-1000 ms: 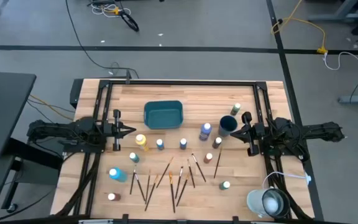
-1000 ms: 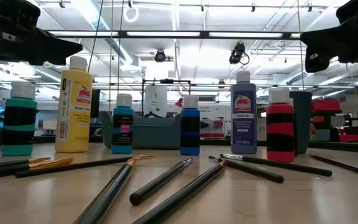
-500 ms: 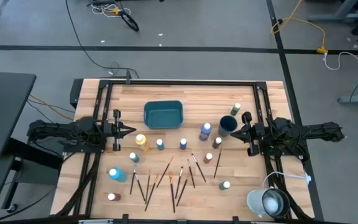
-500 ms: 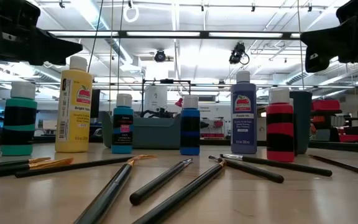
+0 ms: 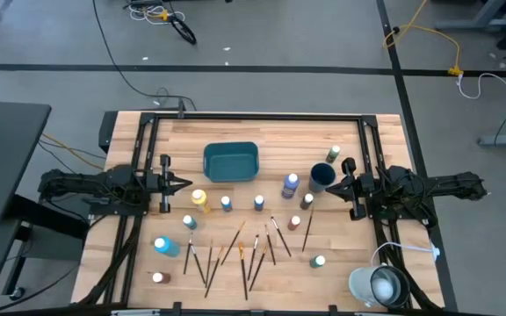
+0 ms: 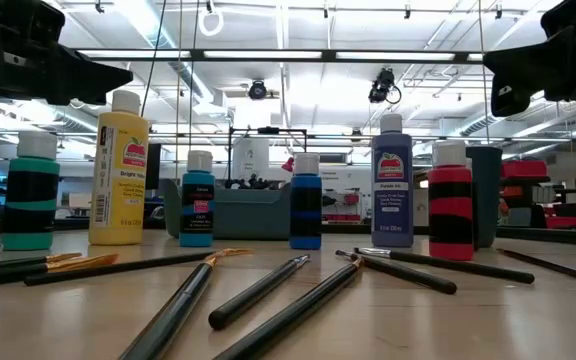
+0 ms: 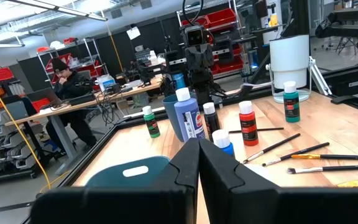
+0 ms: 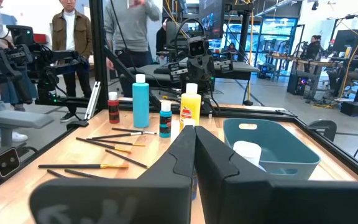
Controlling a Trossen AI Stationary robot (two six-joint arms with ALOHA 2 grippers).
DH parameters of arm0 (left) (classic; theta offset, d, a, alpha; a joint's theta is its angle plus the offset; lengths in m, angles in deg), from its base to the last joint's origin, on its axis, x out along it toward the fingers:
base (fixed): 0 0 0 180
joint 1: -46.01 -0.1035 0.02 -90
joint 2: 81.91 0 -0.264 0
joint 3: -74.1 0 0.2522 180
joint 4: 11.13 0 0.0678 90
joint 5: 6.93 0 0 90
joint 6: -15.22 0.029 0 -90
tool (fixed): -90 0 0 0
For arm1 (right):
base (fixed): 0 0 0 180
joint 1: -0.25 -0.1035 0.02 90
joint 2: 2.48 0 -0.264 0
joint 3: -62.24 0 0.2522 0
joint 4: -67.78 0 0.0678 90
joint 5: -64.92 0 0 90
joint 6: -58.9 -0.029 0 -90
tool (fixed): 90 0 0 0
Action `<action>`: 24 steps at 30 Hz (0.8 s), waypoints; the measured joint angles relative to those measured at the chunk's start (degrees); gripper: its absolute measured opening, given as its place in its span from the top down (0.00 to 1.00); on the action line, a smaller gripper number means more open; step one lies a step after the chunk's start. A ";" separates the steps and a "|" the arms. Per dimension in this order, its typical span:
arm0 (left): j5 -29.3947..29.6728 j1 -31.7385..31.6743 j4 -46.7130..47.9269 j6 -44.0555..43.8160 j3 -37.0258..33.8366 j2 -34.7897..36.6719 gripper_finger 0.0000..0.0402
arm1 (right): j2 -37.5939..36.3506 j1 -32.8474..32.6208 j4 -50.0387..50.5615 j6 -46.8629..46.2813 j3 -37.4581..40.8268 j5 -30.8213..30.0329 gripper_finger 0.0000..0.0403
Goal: Pick & Place Paint Supplies
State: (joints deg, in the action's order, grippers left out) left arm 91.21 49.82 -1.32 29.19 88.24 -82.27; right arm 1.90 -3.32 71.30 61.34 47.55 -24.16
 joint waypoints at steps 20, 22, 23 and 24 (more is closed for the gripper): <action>-0.02 0.01 -0.04 -4.19 0.00 0.00 0.95 | -0.01 0.00 -0.58 -1.65 0.00 0.05 0.98; -0.04 0.00 -0.28 -7.69 0.00 0.00 0.95 | -0.01 0.00 -1.15 -5.36 0.00 0.12 0.98; -0.04 0.01 -0.46 -8.91 -0.01 -0.01 0.95 | 0.00 0.00 -1.53 -6.65 0.00 0.11 0.98; -0.09 -0.01 -0.56 -10.37 -0.01 0.02 0.95 | 0.00 0.00 -2.07 -7.09 0.00 0.11 0.98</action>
State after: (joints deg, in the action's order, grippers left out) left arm 91.12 49.82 -1.88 18.82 88.23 -82.25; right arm 1.90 -3.32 69.23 54.26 47.55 -24.05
